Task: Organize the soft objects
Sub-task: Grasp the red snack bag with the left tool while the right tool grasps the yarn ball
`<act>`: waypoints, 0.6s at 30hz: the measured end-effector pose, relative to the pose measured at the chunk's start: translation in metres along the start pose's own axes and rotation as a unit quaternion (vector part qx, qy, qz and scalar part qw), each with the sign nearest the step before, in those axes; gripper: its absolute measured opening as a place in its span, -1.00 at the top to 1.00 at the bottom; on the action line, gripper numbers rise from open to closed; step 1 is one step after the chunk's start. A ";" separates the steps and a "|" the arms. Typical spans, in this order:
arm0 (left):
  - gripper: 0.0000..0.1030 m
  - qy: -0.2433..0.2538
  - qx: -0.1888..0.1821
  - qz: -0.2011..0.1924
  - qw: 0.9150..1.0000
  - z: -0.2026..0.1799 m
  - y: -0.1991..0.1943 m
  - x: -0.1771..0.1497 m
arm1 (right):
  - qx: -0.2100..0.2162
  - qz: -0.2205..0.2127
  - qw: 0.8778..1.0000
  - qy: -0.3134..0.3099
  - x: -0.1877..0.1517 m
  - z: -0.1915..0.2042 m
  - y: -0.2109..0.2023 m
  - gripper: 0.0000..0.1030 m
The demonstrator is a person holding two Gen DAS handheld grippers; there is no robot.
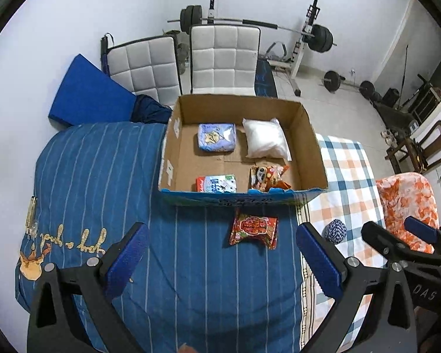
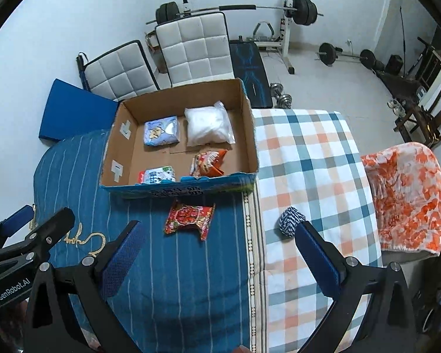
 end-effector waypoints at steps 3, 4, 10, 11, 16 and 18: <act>-0.99 0.006 -0.006 0.023 1.000 -0.009 0.020 -0.004 | -0.006 0.013 1.000 0.017 0.001 -0.021 0.014 -1.00; -0.99 0.007 -0.005 0.033 0.999 -0.010 0.029 -0.007 | -0.009 0.018 1.000 0.024 0.000 -0.030 0.021 -1.00; -0.99 -0.003 -0.027 0.117 0.993 -0.029 0.114 -0.036 | -0.026 0.082 0.993 0.079 -0.017 -0.100 0.084 -1.00; -0.99 -0.002 -0.028 0.133 0.991 -0.033 0.130 -0.041 | -0.027 0.094 0.991 0.089 -0.022 -0.111 0.096 -1.00; -0.99 0.005 -0.027 0.203 0.979 -0.051 0.207 -0.059 | -0.030 0.141 0.982 0.119 -0.046 -0.156 0.153 -1.00; -0.99 0.007 -0.025 0.219 0.975 -0.056 0.228 -0.061 | -0.029 0.159 0.979 0.122 -0.055 -0.164 0.174 -1.00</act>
Point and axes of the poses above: each gripper's, at about its wrist camera, not at the fingertips, and y roughly the way its jaws point, z to its left, x to its top, the point moved 10 cm from there along y, roughly the way its jaws point, and after that the axes turned 3 degrees about -y, right-handed, at the moved point
